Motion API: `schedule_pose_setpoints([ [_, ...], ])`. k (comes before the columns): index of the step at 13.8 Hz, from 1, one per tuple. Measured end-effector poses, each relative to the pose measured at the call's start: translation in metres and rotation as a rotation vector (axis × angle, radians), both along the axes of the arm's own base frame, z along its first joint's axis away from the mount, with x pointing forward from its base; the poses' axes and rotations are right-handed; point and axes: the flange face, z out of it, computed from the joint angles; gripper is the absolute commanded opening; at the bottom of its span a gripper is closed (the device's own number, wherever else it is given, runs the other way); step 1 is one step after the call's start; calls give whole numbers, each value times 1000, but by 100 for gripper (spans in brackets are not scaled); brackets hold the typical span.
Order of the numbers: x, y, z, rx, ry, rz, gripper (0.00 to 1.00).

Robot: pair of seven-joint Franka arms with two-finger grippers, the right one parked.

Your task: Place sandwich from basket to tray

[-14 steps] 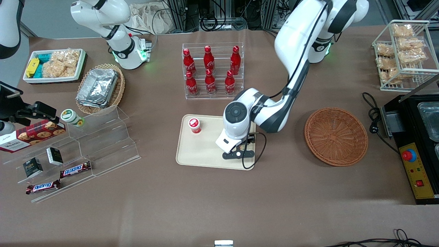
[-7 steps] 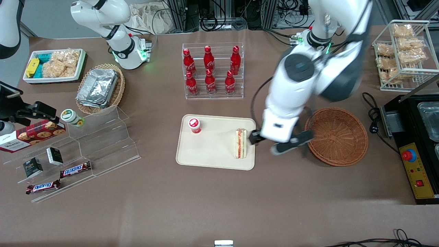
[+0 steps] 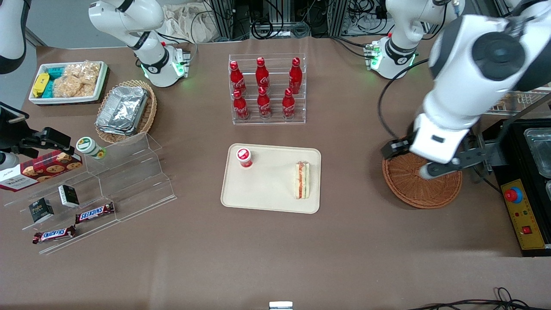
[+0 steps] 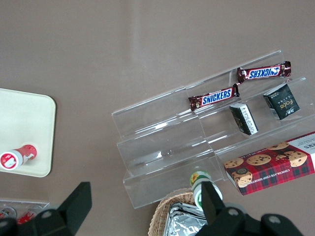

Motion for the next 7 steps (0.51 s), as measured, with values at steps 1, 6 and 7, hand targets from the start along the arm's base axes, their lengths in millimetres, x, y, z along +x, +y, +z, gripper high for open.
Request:
schedule_pose_setpoints([
  [1,-3,15,6,5,15,-24,100],
  [6,-35,107,38,9,52,-121,100],
  [7,-45,127,44,9,63,-123,100],
])
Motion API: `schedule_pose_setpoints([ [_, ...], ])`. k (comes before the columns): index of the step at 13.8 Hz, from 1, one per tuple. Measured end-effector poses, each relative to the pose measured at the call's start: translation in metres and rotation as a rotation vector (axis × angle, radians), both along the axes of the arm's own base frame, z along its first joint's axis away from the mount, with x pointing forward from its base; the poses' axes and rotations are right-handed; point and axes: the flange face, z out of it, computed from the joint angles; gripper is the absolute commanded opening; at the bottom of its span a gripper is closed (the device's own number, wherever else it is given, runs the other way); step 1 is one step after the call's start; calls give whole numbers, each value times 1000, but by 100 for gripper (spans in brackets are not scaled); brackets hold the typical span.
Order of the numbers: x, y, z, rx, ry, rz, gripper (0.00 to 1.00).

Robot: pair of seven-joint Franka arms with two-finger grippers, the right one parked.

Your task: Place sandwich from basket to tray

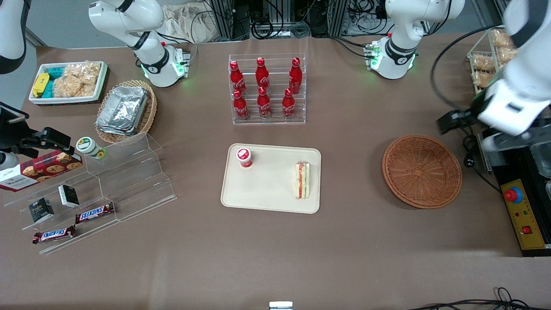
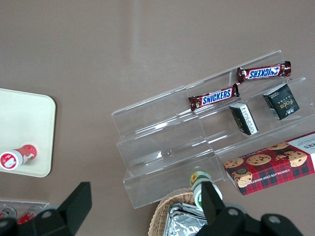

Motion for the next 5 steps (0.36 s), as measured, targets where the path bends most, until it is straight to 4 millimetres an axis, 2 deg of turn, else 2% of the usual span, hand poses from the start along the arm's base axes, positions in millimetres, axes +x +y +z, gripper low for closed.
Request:
schedule_pose_setpoints([
  [3,-25,44,18,-5,15,-11,100],
  [5,-32,54,25,-6,10,-15,100],
])
